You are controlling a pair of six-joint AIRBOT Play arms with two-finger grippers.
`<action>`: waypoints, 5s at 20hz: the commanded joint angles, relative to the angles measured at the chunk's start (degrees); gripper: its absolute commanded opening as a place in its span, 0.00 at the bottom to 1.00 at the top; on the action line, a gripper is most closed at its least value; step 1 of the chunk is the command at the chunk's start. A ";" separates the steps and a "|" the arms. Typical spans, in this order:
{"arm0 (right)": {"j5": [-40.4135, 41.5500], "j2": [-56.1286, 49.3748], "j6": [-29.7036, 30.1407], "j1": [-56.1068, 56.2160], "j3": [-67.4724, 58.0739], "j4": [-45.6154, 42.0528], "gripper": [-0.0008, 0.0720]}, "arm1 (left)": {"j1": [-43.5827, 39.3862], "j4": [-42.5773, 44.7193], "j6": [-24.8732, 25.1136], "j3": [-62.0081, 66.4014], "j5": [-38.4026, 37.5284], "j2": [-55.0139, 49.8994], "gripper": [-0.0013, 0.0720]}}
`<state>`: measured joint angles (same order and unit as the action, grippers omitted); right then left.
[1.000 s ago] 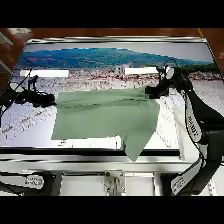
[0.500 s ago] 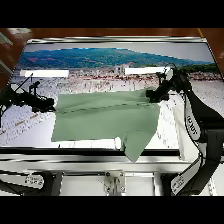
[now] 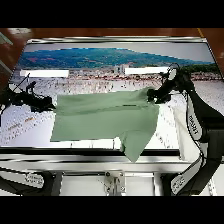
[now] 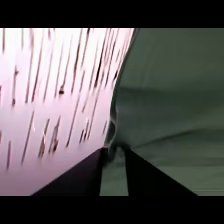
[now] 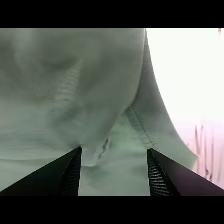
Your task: Fold the shirts.
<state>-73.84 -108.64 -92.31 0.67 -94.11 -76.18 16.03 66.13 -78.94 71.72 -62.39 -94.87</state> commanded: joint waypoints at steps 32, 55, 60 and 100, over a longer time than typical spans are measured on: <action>-4.26 24.41 9.53 -16.55 28.41 9.03 0.84 | 12.85 -10.88 12.66 -31.21 -5.11 9.01 0.75; 14.84 34.88 12.33 -11.50 62.82 23.26 0.84 | 12.87 -11.87 14.40 -31.15 -7.23 14.78 0.07; 17.20 34.93 9.16 -4.20 62.51 21.68 0.18 | 12.87 -12.22 14.53 -31.04 -7.02 14.88 0.07; 7.54 1.09 12.55 -12.07 9.31 24.39 0.95 | 4.85 -15.08 3.87 18.88 -16.83 -0.74 0.72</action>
<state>-65.47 -104.60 -80.31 -11.49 -84.75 -57.87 21.39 51.22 -75.29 90.32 -77.19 -97.56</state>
